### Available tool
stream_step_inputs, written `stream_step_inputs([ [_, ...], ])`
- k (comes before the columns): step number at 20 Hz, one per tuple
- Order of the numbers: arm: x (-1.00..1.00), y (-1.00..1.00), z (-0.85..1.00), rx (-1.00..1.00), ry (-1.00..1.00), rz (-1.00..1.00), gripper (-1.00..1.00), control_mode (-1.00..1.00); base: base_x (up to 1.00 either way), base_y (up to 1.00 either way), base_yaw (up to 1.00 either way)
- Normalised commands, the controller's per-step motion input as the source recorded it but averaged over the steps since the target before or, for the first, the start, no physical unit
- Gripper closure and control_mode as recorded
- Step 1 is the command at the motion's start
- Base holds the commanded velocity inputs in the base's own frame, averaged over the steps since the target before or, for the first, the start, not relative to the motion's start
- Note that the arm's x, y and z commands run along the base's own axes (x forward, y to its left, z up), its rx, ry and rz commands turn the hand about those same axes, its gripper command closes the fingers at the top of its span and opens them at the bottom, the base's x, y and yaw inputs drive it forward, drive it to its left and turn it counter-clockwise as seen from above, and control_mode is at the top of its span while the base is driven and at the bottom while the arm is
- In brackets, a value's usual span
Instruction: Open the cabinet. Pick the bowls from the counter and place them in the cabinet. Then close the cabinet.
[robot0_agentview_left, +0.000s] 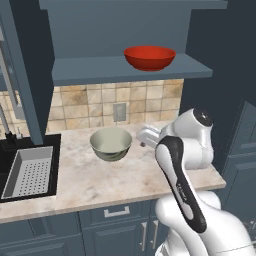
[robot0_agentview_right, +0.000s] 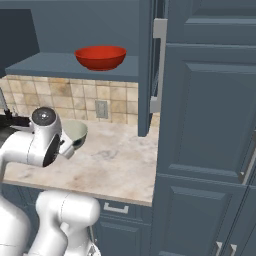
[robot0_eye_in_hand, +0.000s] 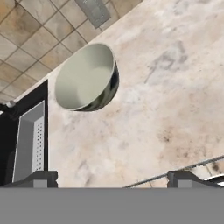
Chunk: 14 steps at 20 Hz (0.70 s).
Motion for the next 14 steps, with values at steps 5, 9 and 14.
stream_step_inputs([
  [5, 0.47, 0.07, -0.04, 0.00, 0.00, 0.03, -1.00, -1.00, 0.00, 0.00, 0.00],
  [9, 0.52, 0.00, -0.07, 0.00, 0.00, 0.00, -1.00, -1.00, 0.00, 0.00, 0.00],
  [14, 0.47, 0.00, -0.14, 0.00, 0.00, 0.00, -1.00, -1.00, 0.00, 0.00, 0.00],
])
